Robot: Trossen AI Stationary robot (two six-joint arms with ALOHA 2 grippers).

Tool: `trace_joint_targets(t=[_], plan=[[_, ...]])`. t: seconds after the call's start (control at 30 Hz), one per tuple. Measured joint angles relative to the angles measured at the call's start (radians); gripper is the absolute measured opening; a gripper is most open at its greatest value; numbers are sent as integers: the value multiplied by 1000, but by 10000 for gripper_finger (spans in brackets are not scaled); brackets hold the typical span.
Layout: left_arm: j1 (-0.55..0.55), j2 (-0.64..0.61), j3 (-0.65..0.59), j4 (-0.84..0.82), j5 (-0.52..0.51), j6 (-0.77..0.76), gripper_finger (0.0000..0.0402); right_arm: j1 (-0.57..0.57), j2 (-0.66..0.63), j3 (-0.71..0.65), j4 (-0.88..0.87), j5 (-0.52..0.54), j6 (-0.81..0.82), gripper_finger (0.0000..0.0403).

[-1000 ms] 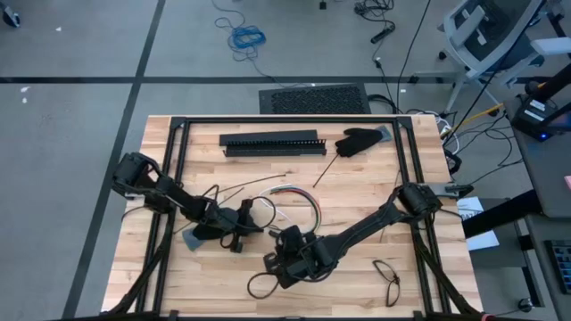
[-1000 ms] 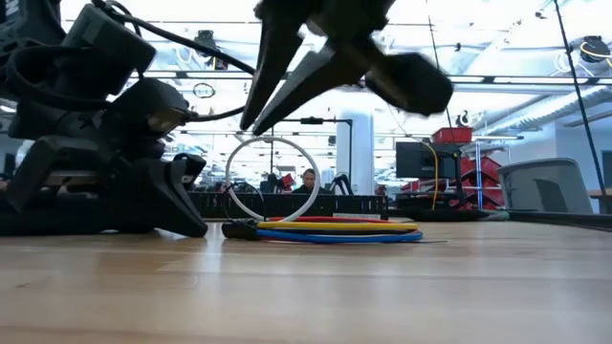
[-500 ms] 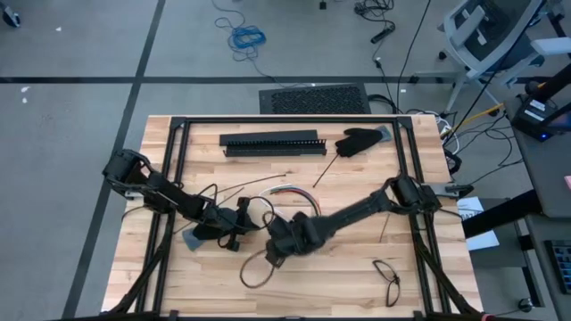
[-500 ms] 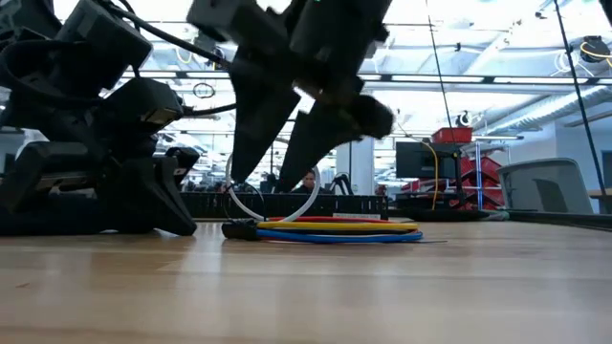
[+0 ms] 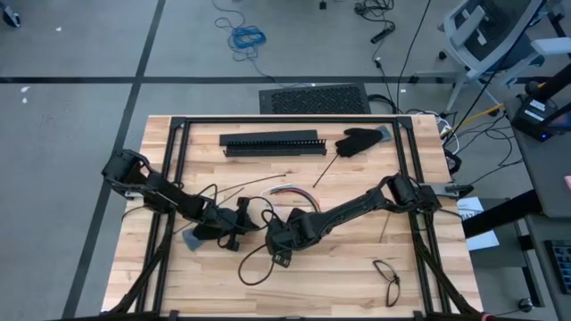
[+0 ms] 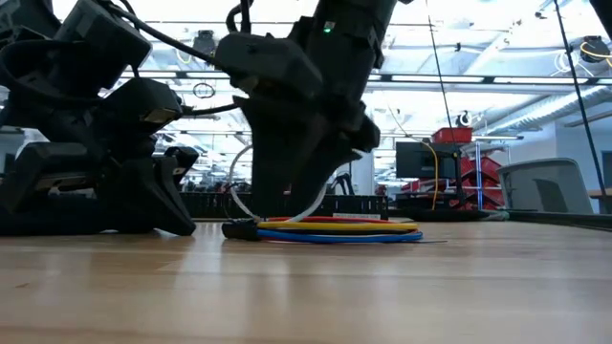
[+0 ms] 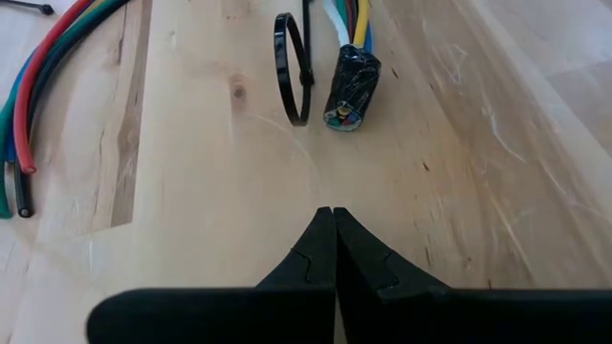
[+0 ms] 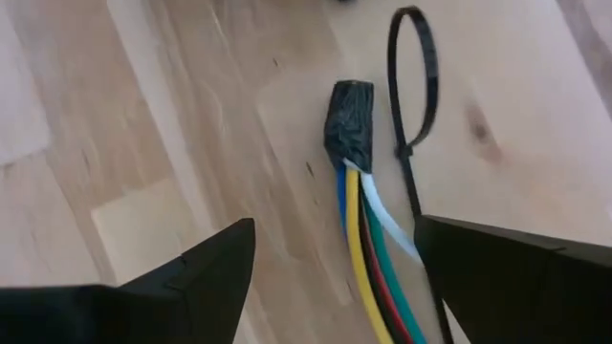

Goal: Ziptie cables
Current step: Wrap the cable wires using a zip tie

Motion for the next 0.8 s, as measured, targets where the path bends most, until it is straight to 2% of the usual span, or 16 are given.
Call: trace_joint_targets(t=[0.37, 0.47, 0.8], plan=[[0, 0, 0, -4, -3, 0, 0, 0, 18, 0, 20, 2, 8, 271], [0, 0, 0, -4, -4, 0, 0, 0, 40, 2, 2, -4, 38, 238], [0, 0, 0, -4, -4, -26, 0, 8, 56, 2, 21, -16, 113, 88]])
